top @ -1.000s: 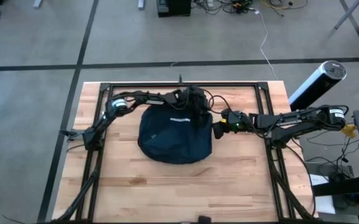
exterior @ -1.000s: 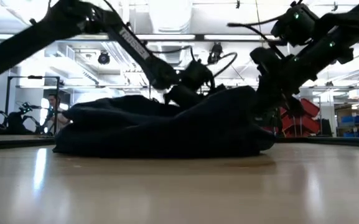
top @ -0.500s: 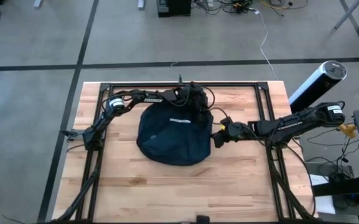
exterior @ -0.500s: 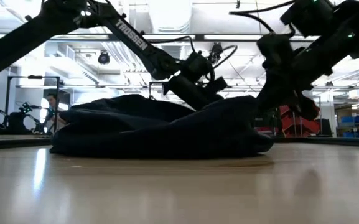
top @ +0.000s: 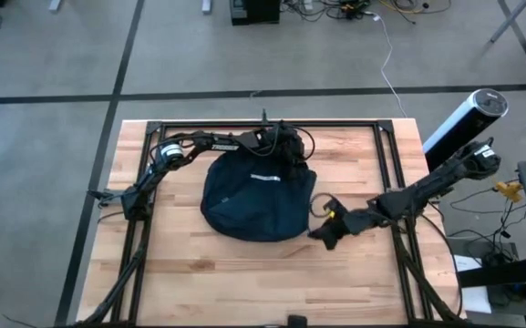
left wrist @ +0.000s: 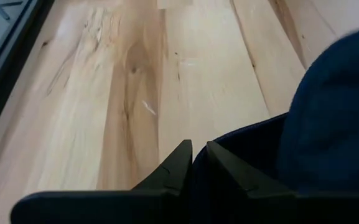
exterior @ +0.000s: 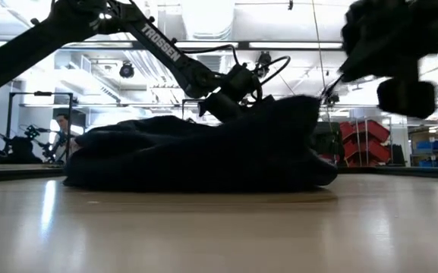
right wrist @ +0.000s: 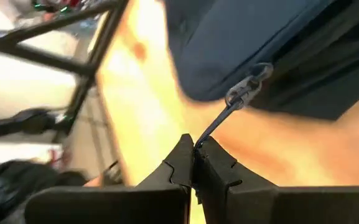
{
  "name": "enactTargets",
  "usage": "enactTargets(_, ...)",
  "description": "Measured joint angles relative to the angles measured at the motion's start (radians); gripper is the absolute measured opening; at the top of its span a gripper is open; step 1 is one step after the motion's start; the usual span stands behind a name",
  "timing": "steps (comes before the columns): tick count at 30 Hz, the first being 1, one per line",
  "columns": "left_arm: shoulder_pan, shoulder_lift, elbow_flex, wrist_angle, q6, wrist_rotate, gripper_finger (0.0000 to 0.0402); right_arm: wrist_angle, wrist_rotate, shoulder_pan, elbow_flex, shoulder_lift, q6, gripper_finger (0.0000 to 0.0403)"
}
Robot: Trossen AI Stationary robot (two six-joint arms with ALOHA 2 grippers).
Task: Unpack backpack
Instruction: Open the black backpack
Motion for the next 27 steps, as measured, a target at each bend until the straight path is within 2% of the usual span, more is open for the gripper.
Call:
enactTargets(7, 0.001, 0.0, 0.0, -0.001, -0.001, -0.003, 0.0036, 0.002, 0.043, 0.147, 0.08, 0.119, 0.052, 0.0)
enactTargets(12, -0.007, -0.063, 0.013, -0.092, 0.003, 0.052, 0.0036, -0.002, 0.159, 0.138, 0.122, 0.231, -0.003, 0.0)
enactTargets(15, -0.017, -0.164, 0.015, -0.15, 0.016, 0.073, 0.0036, -0.021, 0.171, 0.113, 0.156, 0.253, -0.053, 0.0006)
enactTargets(22, -0.019, -0.444, 0.015, -0.439, 0.088, 0.034, 0.0036, -0.413, 0.148, 0.067, 0.297, 0.164, -0.096, 0.0089)
enactTargets(27, -0.031, -0.594, -0.001, -0.673, 0.065, 0.024, 0.0036, -0.76, 0.152, 0.04, 0.404, 0.081, -0.155, 0.0173)
